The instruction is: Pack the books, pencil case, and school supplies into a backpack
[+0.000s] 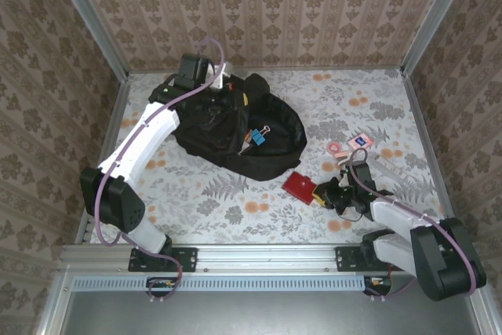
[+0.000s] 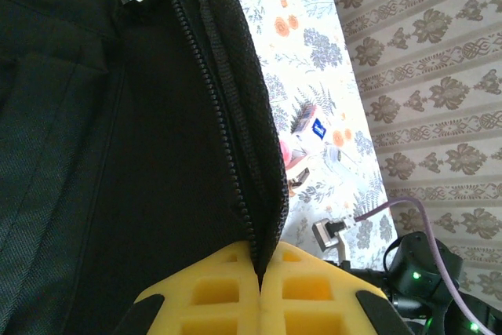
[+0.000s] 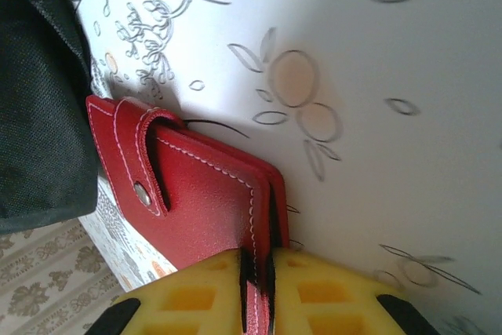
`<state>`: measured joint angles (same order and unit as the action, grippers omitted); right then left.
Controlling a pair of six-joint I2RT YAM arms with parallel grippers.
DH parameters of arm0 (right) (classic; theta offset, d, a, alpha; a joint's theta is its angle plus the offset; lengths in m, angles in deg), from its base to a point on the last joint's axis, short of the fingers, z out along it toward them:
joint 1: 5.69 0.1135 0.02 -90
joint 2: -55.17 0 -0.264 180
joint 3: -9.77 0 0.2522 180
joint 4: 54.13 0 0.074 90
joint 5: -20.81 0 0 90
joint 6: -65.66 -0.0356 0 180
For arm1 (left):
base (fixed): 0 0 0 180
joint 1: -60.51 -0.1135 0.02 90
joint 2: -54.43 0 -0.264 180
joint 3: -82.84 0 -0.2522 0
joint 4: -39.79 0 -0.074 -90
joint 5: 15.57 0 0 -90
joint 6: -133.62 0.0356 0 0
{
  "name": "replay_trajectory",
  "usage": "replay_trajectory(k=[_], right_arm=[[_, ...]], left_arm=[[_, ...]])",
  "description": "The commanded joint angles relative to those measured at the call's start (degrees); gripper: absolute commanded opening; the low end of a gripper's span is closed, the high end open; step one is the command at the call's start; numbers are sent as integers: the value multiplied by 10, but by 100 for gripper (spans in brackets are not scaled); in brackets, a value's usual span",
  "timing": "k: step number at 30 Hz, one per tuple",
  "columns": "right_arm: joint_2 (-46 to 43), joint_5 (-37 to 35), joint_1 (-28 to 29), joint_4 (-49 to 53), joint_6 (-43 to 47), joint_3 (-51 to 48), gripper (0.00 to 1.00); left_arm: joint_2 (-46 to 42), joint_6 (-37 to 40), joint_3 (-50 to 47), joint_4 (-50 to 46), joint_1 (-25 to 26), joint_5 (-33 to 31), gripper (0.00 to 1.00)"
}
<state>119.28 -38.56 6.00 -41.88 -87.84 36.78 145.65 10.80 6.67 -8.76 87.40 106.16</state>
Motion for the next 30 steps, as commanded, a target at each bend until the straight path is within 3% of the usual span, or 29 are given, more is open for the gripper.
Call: replay_trajectory(k=[1, 21, 28, 30], right_arm=[[26, -18, 17, -34, -16, 22, 16], [87, -26, 57, -85, -32, 71, 14], [130, -31, 75, -98, -32, 98, 25], [137, -36, 79, -100, -31, 103, 24]], left_arm=[[-18, -6, -2, 29, 0, 19, 0], [-11, -2, 2, 27, 13, 25, 0], [-12, -3, 3, 27, 15, 27, 0], [-11, -2, 3, 27, 17, 27, 0]])
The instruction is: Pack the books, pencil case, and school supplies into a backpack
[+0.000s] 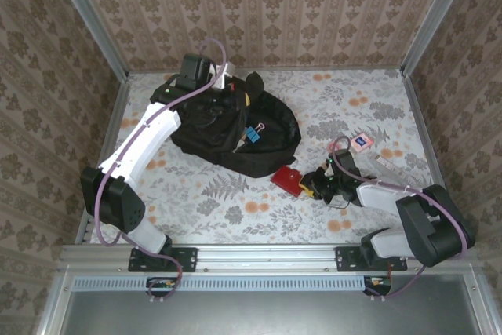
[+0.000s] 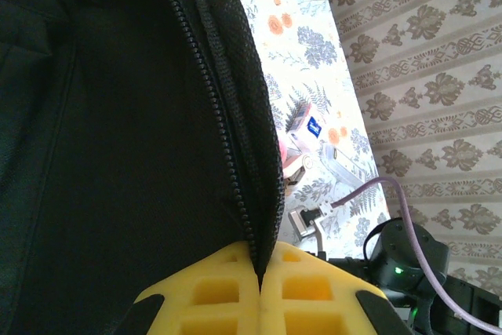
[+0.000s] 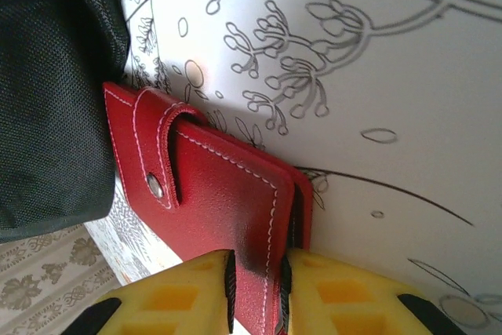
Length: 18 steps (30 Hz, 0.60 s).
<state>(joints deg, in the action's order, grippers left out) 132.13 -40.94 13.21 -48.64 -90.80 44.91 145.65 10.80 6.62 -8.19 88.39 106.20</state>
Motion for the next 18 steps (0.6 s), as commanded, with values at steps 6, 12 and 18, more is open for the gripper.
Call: replay_trajectory(k=[6, 12, 18], right_arm=[[7, -26, 8, -32, 1, 24, 1], [-27, -41, 8, -1, 12, 19, 0], [-151, -102, 8, 175, 59, 46, 0]], left_arm=[[-12, -2, 5, 20, 8, 28, 0], [-12, 1, 7, 18, 8, 26, 0], [-15, 19, 20, -5, 8, 4, 0]])
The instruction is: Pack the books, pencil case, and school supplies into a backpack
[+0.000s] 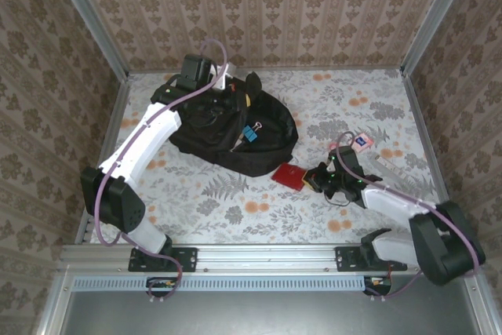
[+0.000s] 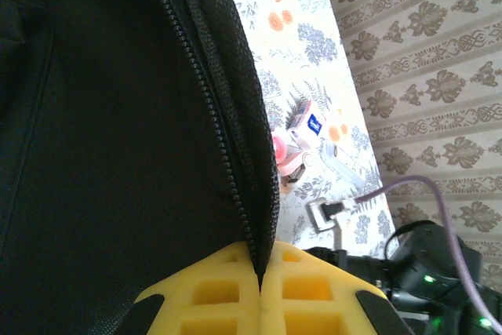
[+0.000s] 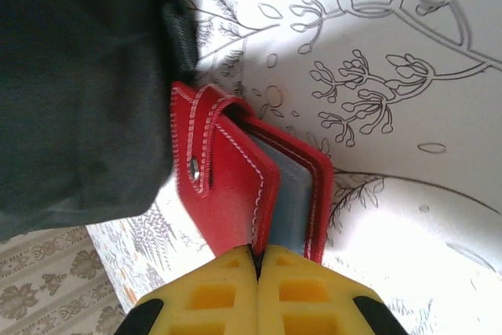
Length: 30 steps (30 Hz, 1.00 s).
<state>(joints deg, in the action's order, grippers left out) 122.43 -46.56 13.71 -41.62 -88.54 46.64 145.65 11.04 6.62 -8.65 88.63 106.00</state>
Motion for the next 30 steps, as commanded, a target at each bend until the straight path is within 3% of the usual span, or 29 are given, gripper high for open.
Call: replay_trajectory(k=[1, 7, 11, 19, 30], right_arm=[[-83, -59, 3, 149, 50, 40, 0], [-218, -129, -3, 354, 122, 119, 0], [-241, -136, -4, 398, 168, 198, 0], [-166, -52, -4, 326, 183, 302, 0], [37, 7, 20, 134, 66, 379, 0]], left_arm=[[-16, 19, 22, -5, 5, 3, 0], [-15, 39, 35, -23, 9, -5, 0], [-12, 55, 46, -33, 21, -9, 0], [-2, 80, 77, -61, 58, -31, 0], [5, 84, 89, -45, 66, -19, 0]])
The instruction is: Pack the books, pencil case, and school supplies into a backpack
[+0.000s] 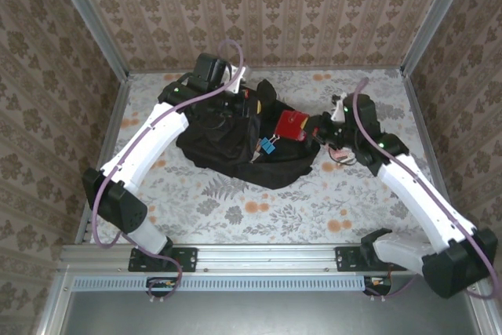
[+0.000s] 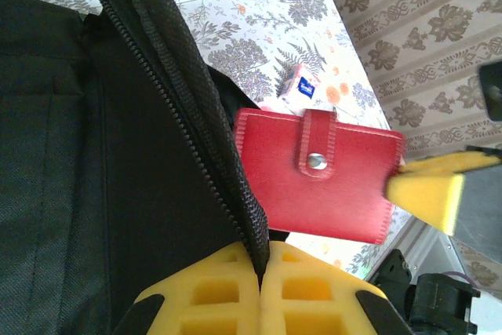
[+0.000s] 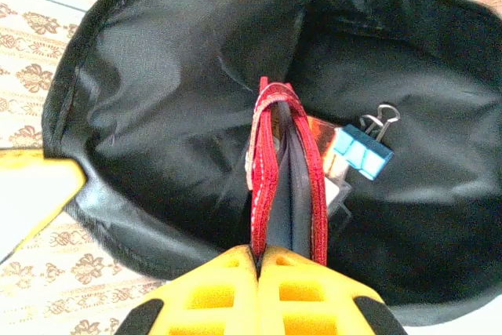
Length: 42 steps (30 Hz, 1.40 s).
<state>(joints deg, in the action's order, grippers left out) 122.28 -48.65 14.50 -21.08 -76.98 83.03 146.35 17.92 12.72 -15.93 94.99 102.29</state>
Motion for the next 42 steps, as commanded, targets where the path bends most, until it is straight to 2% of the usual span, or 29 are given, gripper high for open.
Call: replay_trajectory(k=[1, 14, 16, 18, 20, 22, 23, 28, 31, 33, 36, 42], right_arm=[[62, 29, 18, -95, -65, 15, 0], [341, -1, 89, -219, -196, 113, 0], [367, -4, 96, -227, -200, 125, 10], [384, -9, 101, -208, -195, 142, 31], [380, -25, 104, -180, -174, 150, 51], [361, -51, 104, -132, -145, 155, 63], [350, -61, 103, -106, -128, 158, 66], [294, -81, 94, -17, -42, 161, 74], [263, -122, 91, 66, 28, 174, 75], [232, -146, 84, 87, 55, 161, 73], [186, -157, 55, 101, 79, 130, 72], [129, -188, -46, 168, 94, 78, 72]], left_arm=[[-4, 18, 26, 30, 2, 18, 0], [-43, -8, -31, 85, -32, 50, 0], [-48, -10, -34, 86, -35, 51, 0], [-51, -11, -37, 87, -38, 49, 0], [-54, -12, -40, 87, -41, 46, 0], [-56, -14, -41, 87, -42, 43, 0], [-56, -14, -42, 87, -43, 43, 0], [-55, -17, -45, 87, -48, 39, 0], [-53, -20, -47, 88, -50, 40, 0], [-52, -20, -48, 88, -50, 40, 0], [-50, -19, -50, 86, -50, 37, 0], [-50, -21, -50, 86, -46, 36, 0]])
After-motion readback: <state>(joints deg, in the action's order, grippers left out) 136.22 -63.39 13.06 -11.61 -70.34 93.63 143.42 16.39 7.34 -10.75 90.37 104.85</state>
